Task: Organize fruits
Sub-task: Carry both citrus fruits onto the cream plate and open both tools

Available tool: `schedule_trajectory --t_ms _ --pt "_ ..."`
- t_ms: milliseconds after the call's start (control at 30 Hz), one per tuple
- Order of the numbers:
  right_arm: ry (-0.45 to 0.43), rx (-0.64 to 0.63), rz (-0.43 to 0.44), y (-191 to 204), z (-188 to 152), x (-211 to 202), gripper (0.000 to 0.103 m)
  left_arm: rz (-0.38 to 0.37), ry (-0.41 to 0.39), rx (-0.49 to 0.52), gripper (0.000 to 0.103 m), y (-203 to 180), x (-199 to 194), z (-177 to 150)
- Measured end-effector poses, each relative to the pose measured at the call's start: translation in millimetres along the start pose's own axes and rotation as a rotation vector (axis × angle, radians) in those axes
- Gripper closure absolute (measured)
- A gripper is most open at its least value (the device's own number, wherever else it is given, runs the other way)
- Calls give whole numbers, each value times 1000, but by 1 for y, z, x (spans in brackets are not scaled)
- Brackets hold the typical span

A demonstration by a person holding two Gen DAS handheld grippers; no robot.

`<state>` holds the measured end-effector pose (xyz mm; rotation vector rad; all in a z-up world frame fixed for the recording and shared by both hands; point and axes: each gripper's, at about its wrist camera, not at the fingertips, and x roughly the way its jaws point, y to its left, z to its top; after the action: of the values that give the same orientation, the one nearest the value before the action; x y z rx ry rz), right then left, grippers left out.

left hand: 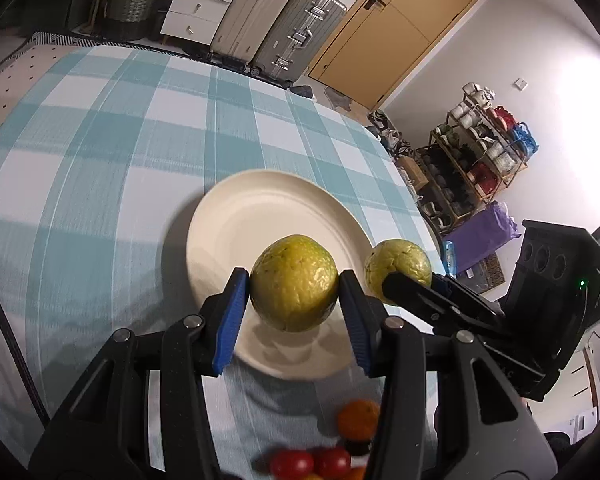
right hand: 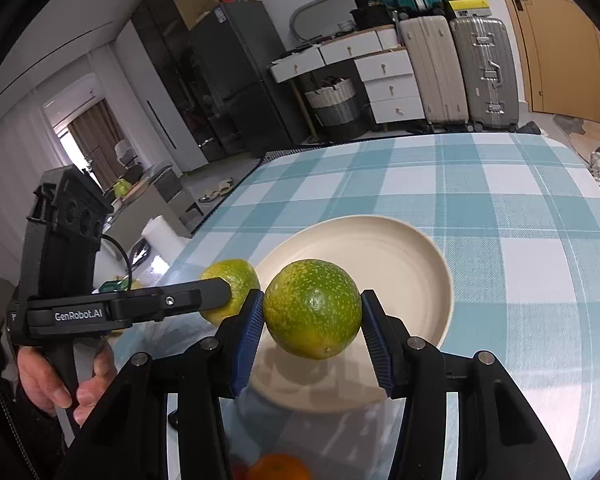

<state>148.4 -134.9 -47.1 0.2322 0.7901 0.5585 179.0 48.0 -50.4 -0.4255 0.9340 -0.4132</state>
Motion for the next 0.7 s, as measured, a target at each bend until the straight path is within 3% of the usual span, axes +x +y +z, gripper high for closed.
schedule_trajectory --t_ms 367,700 --pt "21 35 -25 -36 23 39 54 14 45 -40 60 8 51 40" --pt "58 71 -8 -54 27 74 54 16 72 -60 60 17 81 51"
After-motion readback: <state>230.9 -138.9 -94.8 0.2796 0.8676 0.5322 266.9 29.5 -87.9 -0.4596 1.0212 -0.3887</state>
